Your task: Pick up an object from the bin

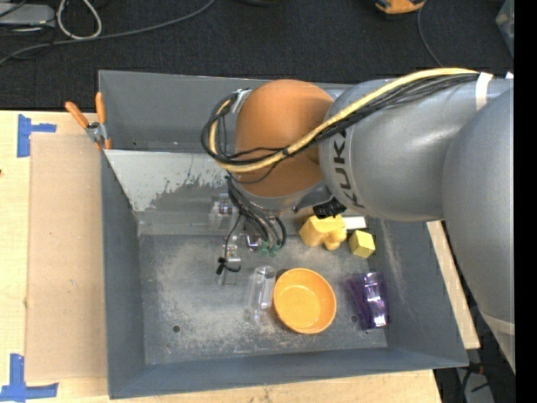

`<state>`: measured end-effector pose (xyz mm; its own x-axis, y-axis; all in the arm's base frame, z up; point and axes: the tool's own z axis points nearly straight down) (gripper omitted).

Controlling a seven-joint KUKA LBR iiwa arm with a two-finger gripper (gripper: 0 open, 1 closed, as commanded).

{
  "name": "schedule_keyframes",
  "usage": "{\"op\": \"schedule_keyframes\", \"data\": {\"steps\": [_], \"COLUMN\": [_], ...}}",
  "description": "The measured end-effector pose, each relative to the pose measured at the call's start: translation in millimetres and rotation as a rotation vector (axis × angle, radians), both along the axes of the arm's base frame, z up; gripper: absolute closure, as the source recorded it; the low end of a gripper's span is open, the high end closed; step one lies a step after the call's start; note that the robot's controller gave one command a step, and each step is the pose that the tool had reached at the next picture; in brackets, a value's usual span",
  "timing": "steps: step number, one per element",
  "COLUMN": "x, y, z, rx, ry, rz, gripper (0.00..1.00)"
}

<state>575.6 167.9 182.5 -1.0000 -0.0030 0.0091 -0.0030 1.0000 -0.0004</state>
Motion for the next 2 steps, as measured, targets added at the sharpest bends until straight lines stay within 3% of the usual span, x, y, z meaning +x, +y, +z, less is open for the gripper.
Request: {"op": "schedule_keyframes", "data": {"steps": [1,2], "x": [2.0,7.9], "y": [-1.1,-34.0], "z": [4.7,-55.9], "rx": [0.001,0.004], "ry": [-0.008,-0.011], "rz": [-0.005,0.373], "gripper": [0.0,0.0]}}
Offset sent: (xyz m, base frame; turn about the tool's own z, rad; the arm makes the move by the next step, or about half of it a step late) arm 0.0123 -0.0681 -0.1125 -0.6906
